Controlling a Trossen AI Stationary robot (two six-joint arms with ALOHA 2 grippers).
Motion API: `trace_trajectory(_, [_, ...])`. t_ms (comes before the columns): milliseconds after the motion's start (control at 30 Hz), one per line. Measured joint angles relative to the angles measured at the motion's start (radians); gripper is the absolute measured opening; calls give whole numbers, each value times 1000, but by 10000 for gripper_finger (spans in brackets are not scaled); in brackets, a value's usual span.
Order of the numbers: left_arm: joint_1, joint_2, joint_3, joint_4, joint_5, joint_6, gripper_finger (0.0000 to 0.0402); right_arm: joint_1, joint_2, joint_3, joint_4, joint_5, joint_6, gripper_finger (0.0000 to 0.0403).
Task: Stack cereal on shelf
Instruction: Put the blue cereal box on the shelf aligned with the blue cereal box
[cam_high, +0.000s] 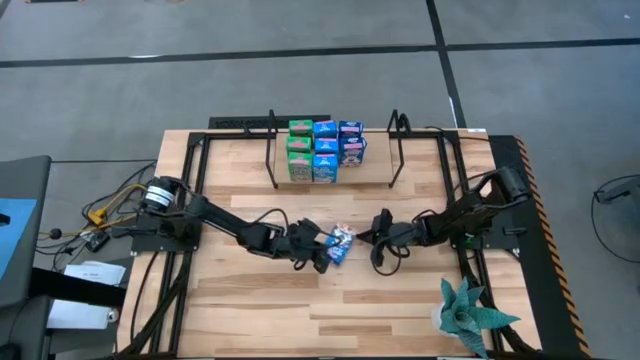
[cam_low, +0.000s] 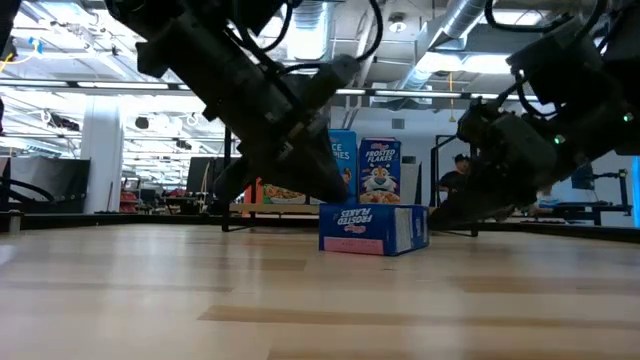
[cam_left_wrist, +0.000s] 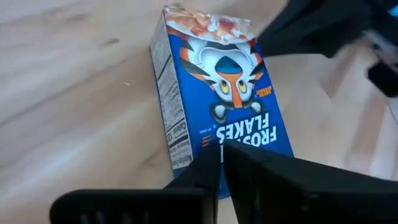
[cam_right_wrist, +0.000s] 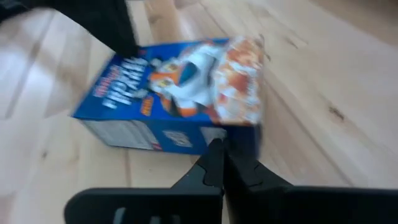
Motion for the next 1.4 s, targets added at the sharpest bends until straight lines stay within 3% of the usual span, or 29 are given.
trace_trajectory(233, [-22,-13,-1,-19,-96,1,3,-2,-108,0,-77,1,-27,16])
trace_trajectory(567, [-43,12,0,-66,-146,-164,0,-2,-218,0,-74,-13,-147,28])
trace_trajectory(867, [-47,-12,-1,-174,-175,-321,0,-2,-230,3,-90,-27,-183,63])
trace_trajectory(1100, [-35,-17,2,-258,-153,-518,0,-2,-230,100,-236,-94,-370,110])
trace_trajectory(1400, [14,-42,0,-317,-136,-520,0,-24,-230,194,-385,-93,-499,170])
